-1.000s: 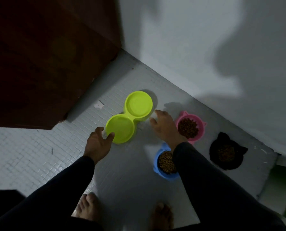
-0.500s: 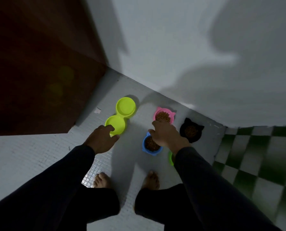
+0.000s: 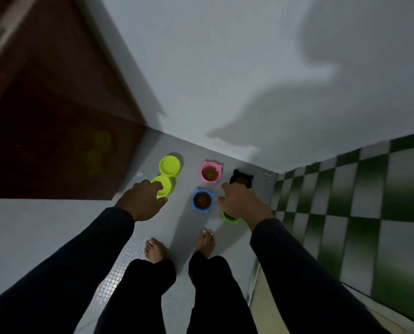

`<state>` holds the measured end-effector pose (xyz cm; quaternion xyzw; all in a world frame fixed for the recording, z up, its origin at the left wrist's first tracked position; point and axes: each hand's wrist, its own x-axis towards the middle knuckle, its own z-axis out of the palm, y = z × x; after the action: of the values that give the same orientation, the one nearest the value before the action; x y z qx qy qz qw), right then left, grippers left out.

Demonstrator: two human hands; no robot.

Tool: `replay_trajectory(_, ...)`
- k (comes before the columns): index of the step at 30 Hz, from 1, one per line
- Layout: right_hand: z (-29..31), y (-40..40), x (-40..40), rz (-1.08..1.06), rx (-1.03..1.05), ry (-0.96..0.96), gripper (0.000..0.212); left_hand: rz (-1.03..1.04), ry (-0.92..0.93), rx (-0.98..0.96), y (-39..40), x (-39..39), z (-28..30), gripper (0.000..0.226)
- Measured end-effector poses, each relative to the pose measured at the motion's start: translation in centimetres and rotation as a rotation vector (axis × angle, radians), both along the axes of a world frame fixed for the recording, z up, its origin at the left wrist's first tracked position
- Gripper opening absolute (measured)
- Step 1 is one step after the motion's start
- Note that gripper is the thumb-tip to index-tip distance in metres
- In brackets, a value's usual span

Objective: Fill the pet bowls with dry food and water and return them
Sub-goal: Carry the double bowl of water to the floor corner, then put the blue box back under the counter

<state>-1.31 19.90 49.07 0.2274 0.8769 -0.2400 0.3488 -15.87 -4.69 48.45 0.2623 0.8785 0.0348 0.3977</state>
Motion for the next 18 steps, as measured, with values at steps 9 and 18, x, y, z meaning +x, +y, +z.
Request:
replay_trajectory(9, 12.7, 3.7, 3.1, -0.162, 0.135, 0.162, 0.034, -0.162, 0.113, 0.067, 6.2, -0.2, 12.3, 0.054)
replay_trajectory(18, 19.5, 7.9, 5.6, -0.278, 0.27, 0.164, 0.053, -0.221, 0.229, 0.19, 14.5, 1.5, 19.7, 0.055)
